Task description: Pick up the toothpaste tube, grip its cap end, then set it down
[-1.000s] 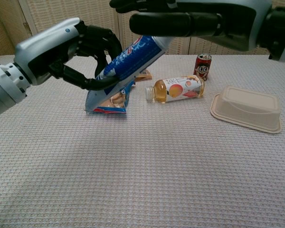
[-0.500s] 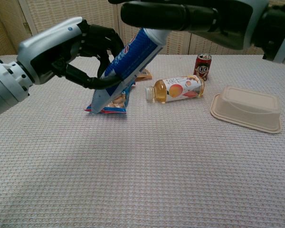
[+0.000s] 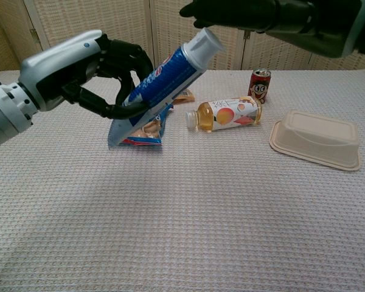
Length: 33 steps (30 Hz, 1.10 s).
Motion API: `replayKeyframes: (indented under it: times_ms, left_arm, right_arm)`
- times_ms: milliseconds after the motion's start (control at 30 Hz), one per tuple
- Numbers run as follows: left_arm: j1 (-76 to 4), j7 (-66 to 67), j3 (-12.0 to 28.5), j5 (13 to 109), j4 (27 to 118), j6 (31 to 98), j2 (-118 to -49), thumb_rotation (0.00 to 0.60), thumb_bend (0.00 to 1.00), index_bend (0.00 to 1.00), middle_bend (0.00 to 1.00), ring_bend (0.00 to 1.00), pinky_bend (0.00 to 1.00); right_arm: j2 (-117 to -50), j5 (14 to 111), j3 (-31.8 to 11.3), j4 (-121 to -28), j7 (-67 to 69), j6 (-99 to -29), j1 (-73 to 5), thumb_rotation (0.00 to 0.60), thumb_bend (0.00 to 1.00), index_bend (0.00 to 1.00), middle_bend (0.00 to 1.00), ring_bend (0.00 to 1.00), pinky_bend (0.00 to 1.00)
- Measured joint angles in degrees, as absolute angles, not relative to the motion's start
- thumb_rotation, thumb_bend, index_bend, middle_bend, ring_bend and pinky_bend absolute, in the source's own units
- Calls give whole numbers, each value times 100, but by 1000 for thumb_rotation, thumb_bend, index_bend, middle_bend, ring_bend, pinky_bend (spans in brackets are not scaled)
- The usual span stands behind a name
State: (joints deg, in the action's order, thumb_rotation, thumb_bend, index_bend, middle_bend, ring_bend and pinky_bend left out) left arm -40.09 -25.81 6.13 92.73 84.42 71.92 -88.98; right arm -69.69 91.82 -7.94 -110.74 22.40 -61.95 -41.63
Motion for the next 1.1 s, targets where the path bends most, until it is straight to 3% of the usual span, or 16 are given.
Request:
replayKeyframes:
  times_ms: [200, 400, 633, 833, 933, 1100]
  left_arm:
    - [-3998, -2412, 513, 9225, 8274, 7015, -8820, 600, 704, 750, 801, 644, 446]
    - [-4060, -1699, 428, 8910, 8174, 6400, -8674, 600, 701, 729, 800, 611, 399]
    - [-4139, -143, 485, 7653, 8269, 5525, -8538, 600, 699, 692, 770, 596, 389]
    - [-4167, 1104, 638, 6305, 8413, 5288, -8552, 600, 697, 612, 703, 551, 388]
    - [-4171, 1604, 727, 5683, 8515, 5325, -8589, 600, 645, 535, 649, 508, 378]
    - [-4204, 2154, 829, 4816, 8752, 5372, -8590, 600, 430, 293, 483, 370, 358]
  right_arm:
    - [-6669, 9279, -723, -11095, 2386, -6404, -3990, 218, 62, 0, 0, 0, 0]
    - [-6371, 9290, -715, -11156, 2367, -6612, -3815, 220, 62, 0, 0, 0, 0]
    - [-6181, 9309, -616, -11162, 2302, -6702, -3632, 218, 62, 0, 0, 0, 0]
    - [-6072, 9374, -540, -11117, 2238, -6758, -3518, 217, 62, 0, 0, 0, 0]
    - [-6024, 9386, -512, -11098, 2227, -6782, -3465, 217, 62, 0, 0, 0, 0]
    - [-5965, 9353, -493, -11065, 2226, -6799, -3395, 217, 62, 0, 0, 0, 0]
